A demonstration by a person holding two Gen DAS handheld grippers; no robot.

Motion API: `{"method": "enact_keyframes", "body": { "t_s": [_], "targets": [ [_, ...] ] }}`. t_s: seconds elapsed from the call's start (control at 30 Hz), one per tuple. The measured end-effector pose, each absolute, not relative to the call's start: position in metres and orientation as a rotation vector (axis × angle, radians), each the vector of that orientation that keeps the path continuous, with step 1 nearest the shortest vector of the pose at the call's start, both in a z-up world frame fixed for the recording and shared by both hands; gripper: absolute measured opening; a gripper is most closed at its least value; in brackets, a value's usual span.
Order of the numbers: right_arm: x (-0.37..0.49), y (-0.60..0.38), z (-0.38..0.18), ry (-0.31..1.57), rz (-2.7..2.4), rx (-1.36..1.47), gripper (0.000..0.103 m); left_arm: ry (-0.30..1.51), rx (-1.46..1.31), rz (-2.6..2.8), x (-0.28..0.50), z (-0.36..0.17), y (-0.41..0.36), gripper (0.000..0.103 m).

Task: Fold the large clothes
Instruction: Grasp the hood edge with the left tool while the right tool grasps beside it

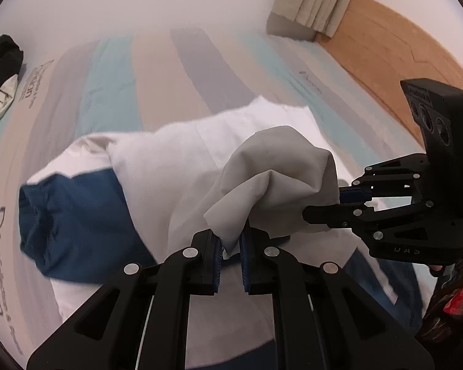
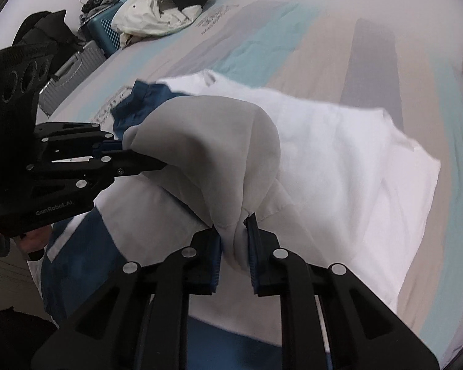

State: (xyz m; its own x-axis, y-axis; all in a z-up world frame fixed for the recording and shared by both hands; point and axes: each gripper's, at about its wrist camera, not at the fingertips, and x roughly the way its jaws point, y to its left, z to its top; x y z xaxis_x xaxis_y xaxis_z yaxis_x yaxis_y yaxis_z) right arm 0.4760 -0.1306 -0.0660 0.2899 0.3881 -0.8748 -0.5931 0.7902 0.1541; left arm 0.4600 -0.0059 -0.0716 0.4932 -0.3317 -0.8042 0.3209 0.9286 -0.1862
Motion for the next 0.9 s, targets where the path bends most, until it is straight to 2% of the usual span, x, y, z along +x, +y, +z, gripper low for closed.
{"method": "enact_keyframes", "body": {
  "t_s": [0.6,0.8,0.87,0.9],
  "targets": [
    [0.426,-0.135,-0.107,1.102,0.610,-0.289,0.014,1.072,0.069,-0.307,0.408,-0.126,-0.030,0.009],
    [0.425,-0.136,-0.118,1.133,0.636,-0.297,0.020,1.117,0.057,-0.262,0.407,-0.142,-0.026,0.010],
    [0.426,-0.138,-0.117,1.137,0.643,-0.286,0.023,1.122,0.059,-0.243,0.406,-0.141,-0.027,0.013],
    [0.426,-0.139,-0.116,1.142,0.645,-0.276,0.033,1.129,0.054,-0.234,0.406,-0.141,-0.026,0.013]
  ]
}}
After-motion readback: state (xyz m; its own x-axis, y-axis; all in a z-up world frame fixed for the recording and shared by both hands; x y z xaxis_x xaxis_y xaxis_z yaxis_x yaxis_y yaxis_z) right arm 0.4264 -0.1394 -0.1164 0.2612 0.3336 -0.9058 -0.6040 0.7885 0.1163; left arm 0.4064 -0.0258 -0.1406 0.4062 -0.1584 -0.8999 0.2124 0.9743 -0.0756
